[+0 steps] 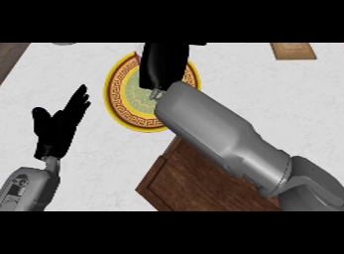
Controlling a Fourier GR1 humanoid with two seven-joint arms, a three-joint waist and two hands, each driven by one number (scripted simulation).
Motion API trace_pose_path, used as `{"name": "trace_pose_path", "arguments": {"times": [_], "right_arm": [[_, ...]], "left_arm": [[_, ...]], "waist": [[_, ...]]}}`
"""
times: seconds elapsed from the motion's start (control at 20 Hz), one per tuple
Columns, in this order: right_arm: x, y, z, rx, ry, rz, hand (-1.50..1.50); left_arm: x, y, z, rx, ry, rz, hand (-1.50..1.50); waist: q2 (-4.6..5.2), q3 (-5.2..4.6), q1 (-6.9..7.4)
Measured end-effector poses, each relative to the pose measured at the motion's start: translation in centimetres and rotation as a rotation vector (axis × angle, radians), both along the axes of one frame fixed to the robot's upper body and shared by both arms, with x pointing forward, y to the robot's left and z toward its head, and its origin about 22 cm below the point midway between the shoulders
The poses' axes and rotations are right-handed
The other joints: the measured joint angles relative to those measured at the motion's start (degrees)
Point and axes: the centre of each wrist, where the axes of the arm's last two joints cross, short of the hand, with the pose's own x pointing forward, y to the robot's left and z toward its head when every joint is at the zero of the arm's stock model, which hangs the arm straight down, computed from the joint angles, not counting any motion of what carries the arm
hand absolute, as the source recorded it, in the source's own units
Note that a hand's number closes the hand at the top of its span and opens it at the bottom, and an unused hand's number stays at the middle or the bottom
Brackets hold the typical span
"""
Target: Pick the can from the tray and place it in the plate
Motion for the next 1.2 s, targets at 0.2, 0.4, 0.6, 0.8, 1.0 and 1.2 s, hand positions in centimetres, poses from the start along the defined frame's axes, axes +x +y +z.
{"name": "trace_pose_path", "arguments": {"times": [0.2, 0.4, 0.6, 0.8, 1.0, 1.2], "right_arm": [[0.5, -0.9, -1.7, -0.003, 0.003, -0.049, 1.50], [1.0, -2.1, -3.9, -0.001, 0.053, -0.093, 1.50], [0.7, -3.2, -6.1, 0.092, 0.156, -0.108, -1.50], [0.3, -4.0, -7.9, 0.192, 0.225, -0.095, -1.50], [0.1, -3.9, -8.5, 0.211, 0.196, -0.058, -1.50], [-0.4, -2.8, -7.4, 0.225, 0.073, 0.033, -1.50]], "left_arm": [[0.3, -0.1, 0.4, -0.001, -0.007, 0.000, 0.00], [0.4, -0.3, 0.7, 0.001, -0.012, 0.007, 0.00], [0.4, 0.2, 0.9, 0.003, -0.014, 0.014, 0.00], [0.4, 0.8, 0.9, 0.005, -0.014, 0.010, 0.00], [0.3, 1.0, 0.7, 0.006, -0.010, 0.019, 0.00], [0.2, 1.0, 0.6, 0.001, -0.008, 0.026, 0.00]], "waist": [[0.12, 0.08, -0.25], [0.28, 0.13, -0.37], [0.32, 0.20, -0.72], [0.46, 0.22, -0.70], [0.35, 0.23, -1.24], [0.20, 0.23, -1.60]]}}
